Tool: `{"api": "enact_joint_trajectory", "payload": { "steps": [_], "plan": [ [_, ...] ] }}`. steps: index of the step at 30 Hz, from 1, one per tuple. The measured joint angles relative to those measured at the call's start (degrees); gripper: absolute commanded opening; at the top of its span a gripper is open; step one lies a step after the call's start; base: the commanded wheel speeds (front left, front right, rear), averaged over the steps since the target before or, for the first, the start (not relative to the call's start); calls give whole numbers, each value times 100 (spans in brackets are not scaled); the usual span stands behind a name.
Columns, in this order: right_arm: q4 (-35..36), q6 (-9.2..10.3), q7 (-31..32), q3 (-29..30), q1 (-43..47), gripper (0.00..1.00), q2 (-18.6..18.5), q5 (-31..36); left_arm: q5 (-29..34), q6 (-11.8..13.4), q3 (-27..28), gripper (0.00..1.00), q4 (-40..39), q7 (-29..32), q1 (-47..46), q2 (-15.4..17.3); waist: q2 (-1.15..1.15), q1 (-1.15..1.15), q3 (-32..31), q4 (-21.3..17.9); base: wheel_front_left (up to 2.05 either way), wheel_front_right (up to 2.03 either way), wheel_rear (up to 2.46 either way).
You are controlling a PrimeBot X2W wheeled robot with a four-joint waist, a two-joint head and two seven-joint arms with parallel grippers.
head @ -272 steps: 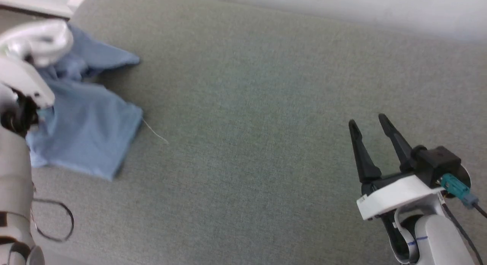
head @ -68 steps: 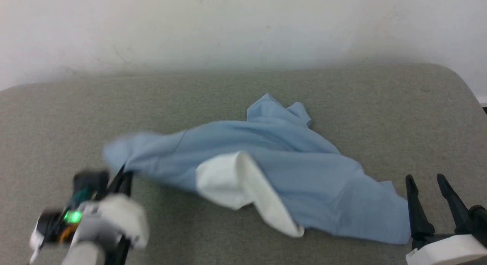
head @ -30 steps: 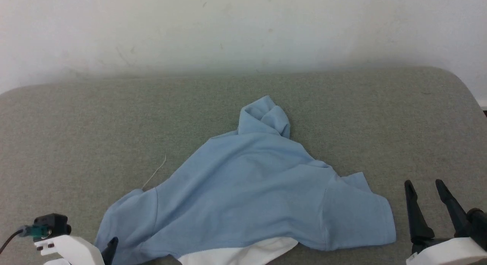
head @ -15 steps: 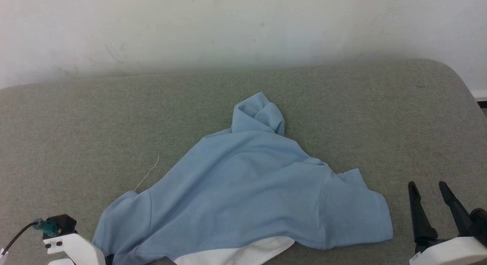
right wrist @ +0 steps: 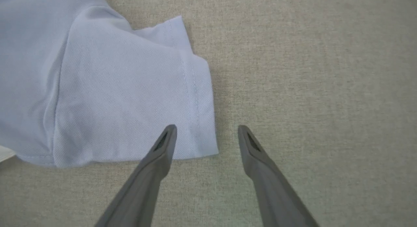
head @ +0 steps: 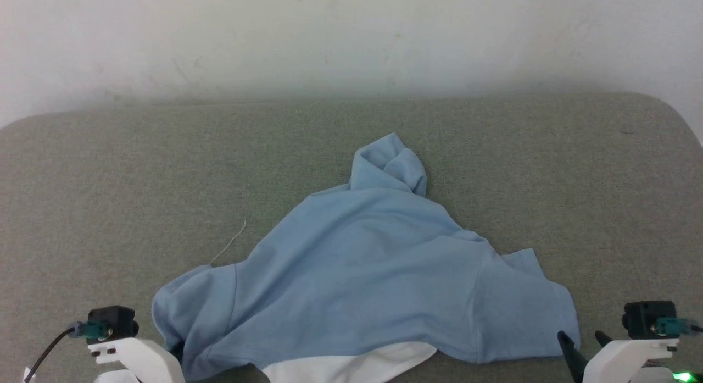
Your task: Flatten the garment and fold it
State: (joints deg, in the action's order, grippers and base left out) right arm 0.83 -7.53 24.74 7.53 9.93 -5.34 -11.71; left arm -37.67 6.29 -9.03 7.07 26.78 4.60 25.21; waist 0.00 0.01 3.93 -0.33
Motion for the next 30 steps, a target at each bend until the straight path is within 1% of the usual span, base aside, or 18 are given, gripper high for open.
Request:
{"api": "enact_joint_trajectory", "payload": {
  "steps": [3, 7, 12, 13, 14, 15, 18, 20, 22, 24, 26, 30],
  "plan": [
    [-363, 0, 465, -185, -190, 100, -151, -131, 47, 74, 21, 0, -347, -177, 13, -55, 0, 0, -9, 77, 0, 0, 0],
    [-915, 1, 910, -358, -484, 100, -318, -247, 159, 153, 62, 0, -840, -360, 57, -71, 0, 0, -8, 179, 0, 0, 0],
    [-1321, 0, 1424, -479, -812, 100, -441, -342, 249, 243, 58, 0, -1228, -457, 135, -75, 0, -1, 12, 279, 0, 0, 0],
    [-1374, 2, 1515, -491, -852, 45, -441, -428, 256, 253, 58, 0, -1274, -486, 140, -77, 0, -1, 15, 293, 0, 0, 0],
    [-1411, 8, 1614, -514, -885, 18, -463, -488, 258, 264, 56, 0, -1311, -495, 140, -80, 0, -1, 13, 301, 0, 0, 0],
    [-1436, 9, 1697, -531, -925, 0, -489, -542, 259, 286, 53, 0, -1341, -509, 145, -83, 0, -1, 6, 305, 0, 0, 0],
    [-1456, 8, 1857, -597, -967, 0, -542, -737, 266, 298, 57, 0, -1422, -564, 155, -105, 0, -1, -30, 307, 0, 0, 0],
    [-1382, 9, 1850, -636, -964, 0, -567, -811, 302, 327, 77, 0, -1480, -594, 174, -103, 0, 0, -64, 296, 0, 0, 0],
    [-1207, 8, 1758, -634, -921, 0, -600, -867, 359, 363, 142, 0, -1571, -755, 188, -99, 0, 0, -110, 280, 0, 0, 0],
    [-850, 7, 1525, -601, -862, 0, -623, -869, 420, 393, 220, 0, -1703, -900, 183, -75, 0, 0, -166, 266, 0, 0, 0],
    [-307, 1, 1173, -449, -862, 0, -697, -803, 534, 402, 298, 0, -1869, -1035, 96, -19, 0, -1, -225, 257, 0, 0, 0],
    [769, 1, 510, -31, -1081, 0, -790, -476, 716, 433, 517, 0, -2235, -1266, -421, 177, 0, -1, -327, 244, 0, 0, 0]
  ]
}}
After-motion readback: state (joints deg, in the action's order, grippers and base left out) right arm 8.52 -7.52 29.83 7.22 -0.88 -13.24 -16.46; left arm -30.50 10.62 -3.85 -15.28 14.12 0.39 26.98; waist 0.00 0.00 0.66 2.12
